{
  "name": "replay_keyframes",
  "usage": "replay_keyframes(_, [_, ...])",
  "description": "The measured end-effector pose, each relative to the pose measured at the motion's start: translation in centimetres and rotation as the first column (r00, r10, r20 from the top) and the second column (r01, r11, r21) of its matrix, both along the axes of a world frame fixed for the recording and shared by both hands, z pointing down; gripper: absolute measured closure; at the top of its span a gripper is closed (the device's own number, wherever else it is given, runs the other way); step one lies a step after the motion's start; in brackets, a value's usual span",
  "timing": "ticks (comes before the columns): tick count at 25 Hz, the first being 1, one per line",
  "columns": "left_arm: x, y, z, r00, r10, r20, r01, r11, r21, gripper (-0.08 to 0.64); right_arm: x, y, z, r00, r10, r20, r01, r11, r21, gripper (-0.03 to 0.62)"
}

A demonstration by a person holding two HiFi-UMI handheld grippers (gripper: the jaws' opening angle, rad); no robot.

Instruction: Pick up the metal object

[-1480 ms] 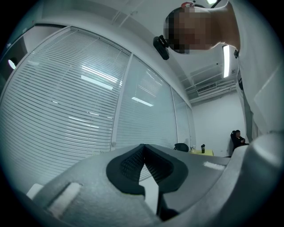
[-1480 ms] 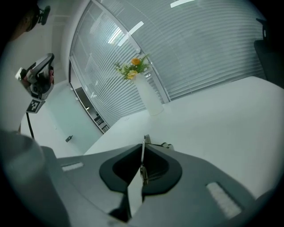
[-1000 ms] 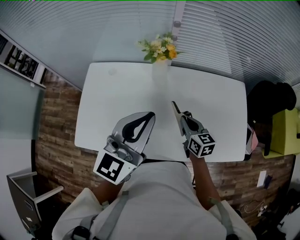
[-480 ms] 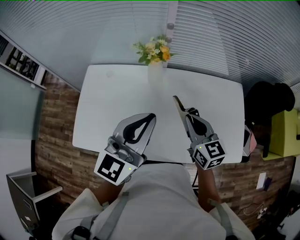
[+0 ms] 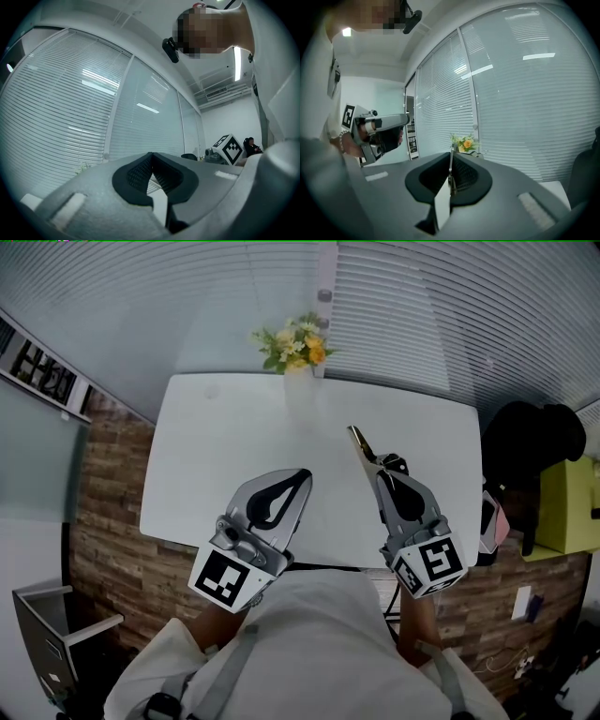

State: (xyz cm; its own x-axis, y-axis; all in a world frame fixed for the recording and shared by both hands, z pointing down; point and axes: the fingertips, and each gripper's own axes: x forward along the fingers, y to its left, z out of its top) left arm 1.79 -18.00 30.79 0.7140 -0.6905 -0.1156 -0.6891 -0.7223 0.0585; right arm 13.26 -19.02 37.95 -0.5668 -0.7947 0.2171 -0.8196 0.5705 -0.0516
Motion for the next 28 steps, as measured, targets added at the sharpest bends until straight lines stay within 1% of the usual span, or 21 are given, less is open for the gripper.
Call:
replay_keyframes(13, [2.2,0.2,-0.6,1.0,0.002,-0.001,-0.002,1.0,0.007,0.558,1.9,1.8,-4.9,1.0,-0.017,-0.013,0.018,0.996,0.082,0.583])
replay_keyframes(23, [3.0,0.3,-1.1,1.0,0.001,0.002,-0.001,1.0,0.016,0.558,2.9,3.2,-7.9,0.999,-0.009,-0.039,0.015,0.989,0.149,0.581])
replay_keyframes(28, [3.3,0.5,-1.5,1.0,0.005,0.002,-0.005,1.0,0.022,0.558,3.0,3.8,-9.0,0.999,-0.008,-0.047,0.016,0.985,0.169,0.581])
